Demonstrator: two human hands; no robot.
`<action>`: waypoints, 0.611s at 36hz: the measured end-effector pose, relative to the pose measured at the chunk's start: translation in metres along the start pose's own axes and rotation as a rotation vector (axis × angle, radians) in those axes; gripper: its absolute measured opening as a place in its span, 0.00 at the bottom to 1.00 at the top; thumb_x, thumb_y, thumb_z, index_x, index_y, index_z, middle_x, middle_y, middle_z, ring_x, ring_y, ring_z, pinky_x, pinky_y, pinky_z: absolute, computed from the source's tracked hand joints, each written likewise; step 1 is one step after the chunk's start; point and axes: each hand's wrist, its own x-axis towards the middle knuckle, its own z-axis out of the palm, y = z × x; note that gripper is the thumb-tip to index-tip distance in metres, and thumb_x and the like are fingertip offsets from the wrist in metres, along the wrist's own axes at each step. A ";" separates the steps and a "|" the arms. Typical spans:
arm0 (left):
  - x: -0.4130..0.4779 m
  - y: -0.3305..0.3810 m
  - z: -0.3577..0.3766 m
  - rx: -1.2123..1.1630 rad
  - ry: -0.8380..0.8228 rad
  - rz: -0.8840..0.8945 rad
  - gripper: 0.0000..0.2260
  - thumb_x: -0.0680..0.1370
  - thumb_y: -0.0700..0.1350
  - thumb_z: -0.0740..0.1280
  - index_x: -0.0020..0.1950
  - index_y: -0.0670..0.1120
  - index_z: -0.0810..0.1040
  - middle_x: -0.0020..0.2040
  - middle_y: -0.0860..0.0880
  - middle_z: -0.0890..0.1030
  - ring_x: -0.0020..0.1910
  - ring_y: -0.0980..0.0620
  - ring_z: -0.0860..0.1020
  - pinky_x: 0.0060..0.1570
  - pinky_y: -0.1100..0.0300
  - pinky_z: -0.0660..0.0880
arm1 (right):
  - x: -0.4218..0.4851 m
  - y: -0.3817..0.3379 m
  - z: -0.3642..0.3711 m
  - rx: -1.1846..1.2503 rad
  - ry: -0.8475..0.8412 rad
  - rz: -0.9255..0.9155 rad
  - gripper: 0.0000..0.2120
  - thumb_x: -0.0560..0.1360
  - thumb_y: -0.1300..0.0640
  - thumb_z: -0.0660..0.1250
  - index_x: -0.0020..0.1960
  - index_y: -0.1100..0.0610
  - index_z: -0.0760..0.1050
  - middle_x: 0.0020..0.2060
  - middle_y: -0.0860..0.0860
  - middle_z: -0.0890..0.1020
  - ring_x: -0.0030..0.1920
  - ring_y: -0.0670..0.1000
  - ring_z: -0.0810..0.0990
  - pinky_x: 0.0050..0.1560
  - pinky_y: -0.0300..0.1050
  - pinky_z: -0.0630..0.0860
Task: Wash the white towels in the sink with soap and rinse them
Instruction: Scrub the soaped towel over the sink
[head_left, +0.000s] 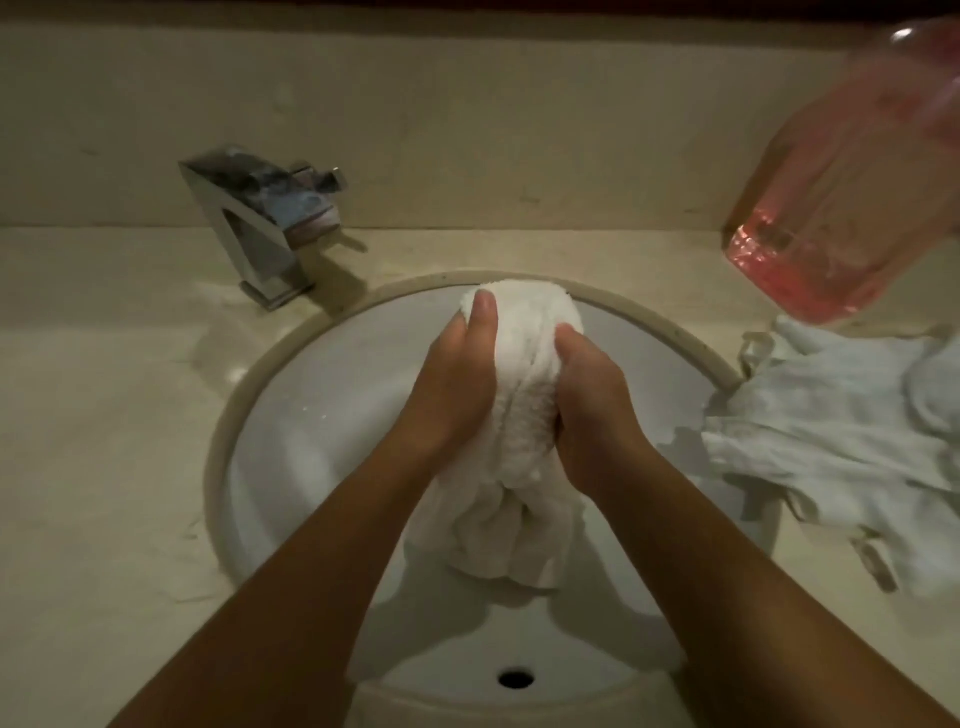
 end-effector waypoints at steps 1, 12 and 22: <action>-0.001 -0.001 0.000 -0.018 0.000 0.003 0.28 0.88 0.61 0.48 0.79 0.48 0.73 0.72 0.46 0.79 0.70 0.46 0.78 0.74 0.48 0.72 | -0.002 0.000 0.000 0.016 -0.008 0.000 0.17 0.88 0.47 0.55 0.68 0.53 0.77 0.54 0.51 0.85 0.54 0.53 0.84 0.53 0.49 0.81; -0.026 -0.006 -0.008 -0.084 0.097 0.053 0.45 0.74 0.79 0.46 0.77 0.51 0.75 0.71 0.49 0.80 0.69 0.46 0.79 0.71 0.44 0.74 | -0.044 0.000 0.020 -0.086 -0.019 -0.157 0.19 0.84 0.51 0.56 0.57 0.56 0.84 0.52 0.56 0.89 0.54 0.58 0.87 0.60 0.56 0.83; -0.041 0.015 -0.004 -0.045 0.139 0.186 0.32 0.87 0.65 0.47 0.68 0.46 0.82 0.61 0.45 0.84 0.61 0.44 0.82 0.63 0.49 0.78 | -0.050 -0.009 0.027 -0.161 0.060 -0.363 0.20 0.86 0.50 0.52 0.69 0.52 0.78 0.58 0.53 0.85 0.56 0.55 0.84 0.61 0.57 0.82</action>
